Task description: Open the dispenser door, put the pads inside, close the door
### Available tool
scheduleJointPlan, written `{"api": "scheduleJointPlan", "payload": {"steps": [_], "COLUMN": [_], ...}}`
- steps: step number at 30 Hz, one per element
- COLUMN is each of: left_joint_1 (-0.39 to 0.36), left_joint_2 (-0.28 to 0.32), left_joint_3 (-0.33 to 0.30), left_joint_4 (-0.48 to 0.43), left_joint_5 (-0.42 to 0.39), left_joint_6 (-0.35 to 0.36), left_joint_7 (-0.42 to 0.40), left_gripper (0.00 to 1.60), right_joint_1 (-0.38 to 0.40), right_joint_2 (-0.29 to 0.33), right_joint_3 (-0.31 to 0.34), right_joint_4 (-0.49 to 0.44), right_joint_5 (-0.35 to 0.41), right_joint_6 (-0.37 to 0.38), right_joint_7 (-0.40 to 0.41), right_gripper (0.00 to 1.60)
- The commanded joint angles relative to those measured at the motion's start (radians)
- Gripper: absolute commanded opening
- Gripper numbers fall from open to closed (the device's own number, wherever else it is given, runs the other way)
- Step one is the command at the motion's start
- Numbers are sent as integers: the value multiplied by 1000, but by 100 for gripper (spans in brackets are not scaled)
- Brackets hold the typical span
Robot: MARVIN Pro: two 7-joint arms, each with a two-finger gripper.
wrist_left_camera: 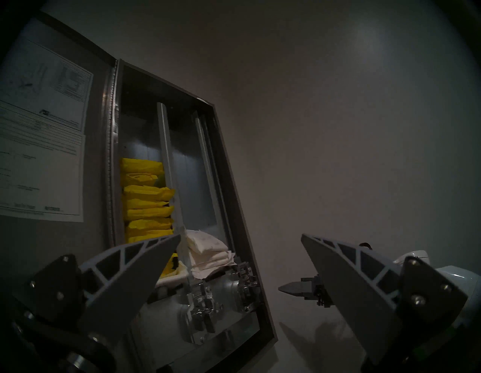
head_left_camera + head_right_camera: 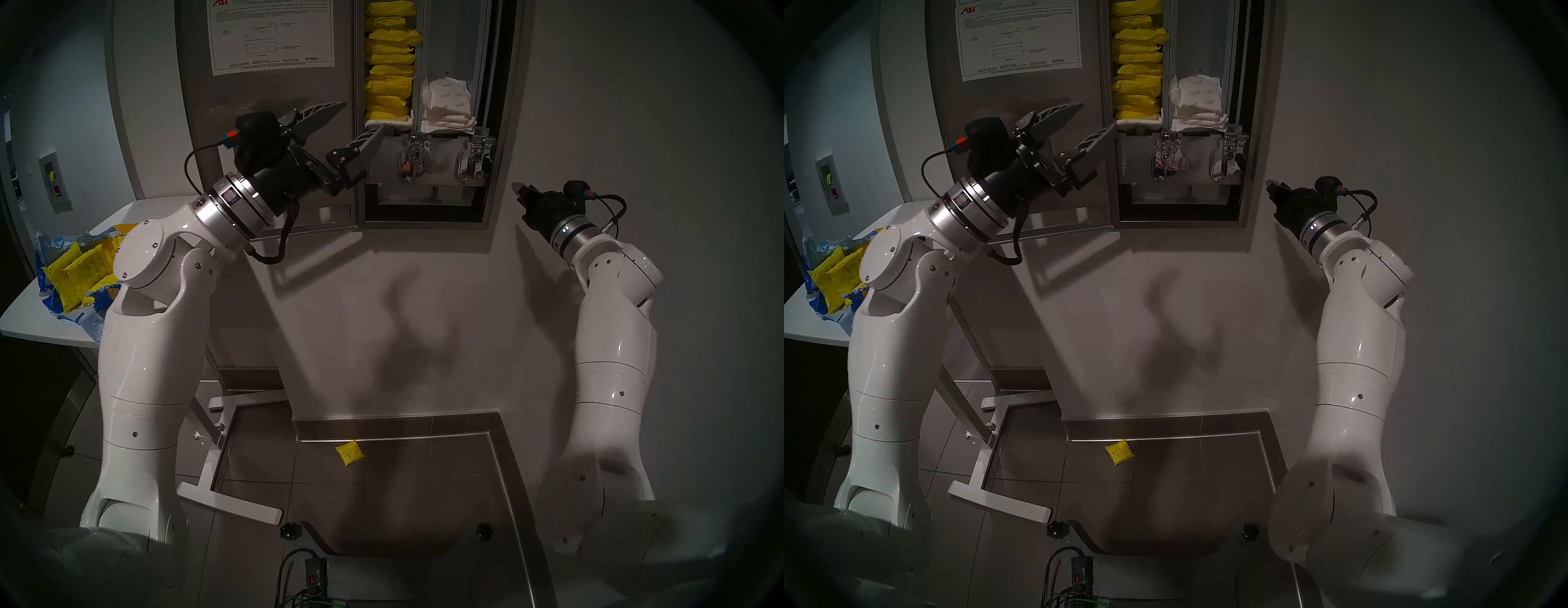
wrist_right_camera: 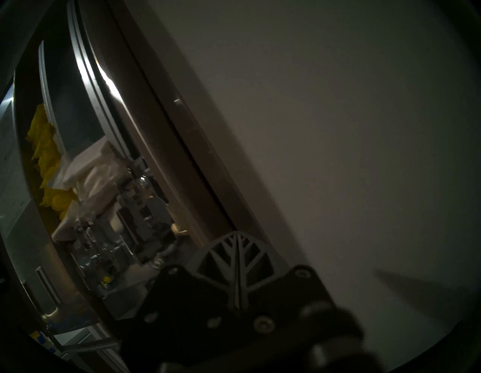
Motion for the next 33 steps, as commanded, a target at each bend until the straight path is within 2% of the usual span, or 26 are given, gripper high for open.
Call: {"api": "scheduleJointPlan", "payload": {"steps": [1, 8, 10, 11, 12, 16, 26, 33], "left_joint_1": [12, 43, 68, 58, 76, 88, 164, 181], "left_joint_2": [15, 27, 28, 30, 28, 26, -5, -18], "left_joint_3": [-86, -166, -194, -197, -213, -246, -315, -350], "left_joint_4": [-116, -195, -248, -231, -266, -296, -443, -472], "left_joint_5": [6, 19, 26, 25, 30, 34, 55, 75], "left_joint_6": [53, 133, 178, 178, 208, 264, 473, 606], "left_joint_7": [74, 153, 188, 186, 206, 238, 354, 426], "left_gripper": [160, 160, 160, 160, 160, 160, 160, 160], "right_joint_1": [6, 8, 10, 10, 12, 11, 1, -2], "right_joint_2": [13, 18, 19, 19, 19, 21, 32, 44], "right_joint_3": [7, 18, 20, 20, 21, 19, 17, 11], "right_joint_4": [-12, 13, 22, 25, 30, 49, 98, 145], "right_joint_5": [-16, -32, -37, -38, -40, -48, -68, -84], "right_joint_6": [-16, -23, -26, -28, -30, -37, -51, -69], "right_joint_7": [-14, -29, -31, -32, -33, -35, -22, -9], "right_gripper": [0, 0, 0, 0, 0, 0, 0, 0]}}
